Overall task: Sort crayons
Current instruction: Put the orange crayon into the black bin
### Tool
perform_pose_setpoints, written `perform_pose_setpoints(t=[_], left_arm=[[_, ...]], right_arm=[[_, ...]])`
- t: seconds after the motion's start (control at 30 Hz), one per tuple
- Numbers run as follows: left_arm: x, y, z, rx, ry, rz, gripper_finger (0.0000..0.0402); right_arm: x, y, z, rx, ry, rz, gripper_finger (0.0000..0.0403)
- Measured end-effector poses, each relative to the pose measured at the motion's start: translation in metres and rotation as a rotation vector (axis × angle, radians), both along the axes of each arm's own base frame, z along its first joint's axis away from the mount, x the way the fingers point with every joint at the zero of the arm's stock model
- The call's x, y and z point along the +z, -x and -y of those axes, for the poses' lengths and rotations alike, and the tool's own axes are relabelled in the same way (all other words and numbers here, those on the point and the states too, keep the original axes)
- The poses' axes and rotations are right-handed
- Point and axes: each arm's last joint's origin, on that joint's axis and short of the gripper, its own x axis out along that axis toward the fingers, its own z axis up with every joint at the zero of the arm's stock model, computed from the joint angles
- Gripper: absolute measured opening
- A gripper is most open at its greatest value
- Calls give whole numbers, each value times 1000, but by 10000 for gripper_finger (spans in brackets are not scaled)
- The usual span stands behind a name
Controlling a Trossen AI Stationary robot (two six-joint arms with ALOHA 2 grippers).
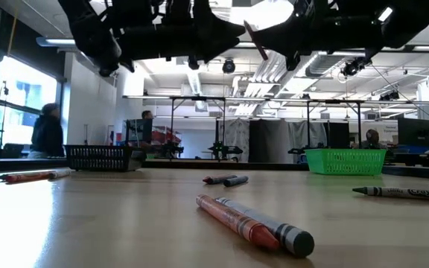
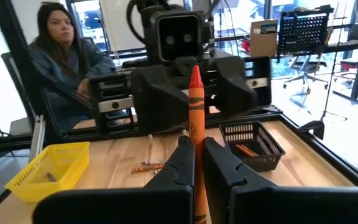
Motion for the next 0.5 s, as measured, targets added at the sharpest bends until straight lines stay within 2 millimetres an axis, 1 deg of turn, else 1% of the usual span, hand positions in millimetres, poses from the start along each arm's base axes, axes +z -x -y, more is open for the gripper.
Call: perform_pose_setpoints(t=[0.2, 0.5], left_arm=[[8, -10, 1, -39, -2, -36, 177], [9, -12, 8, -68, -5, -34, 177]], right_arm=[[0, -1, -5, -14, 9, -5, 3], [0, -1, -5, -24, 19, -6, 2]])
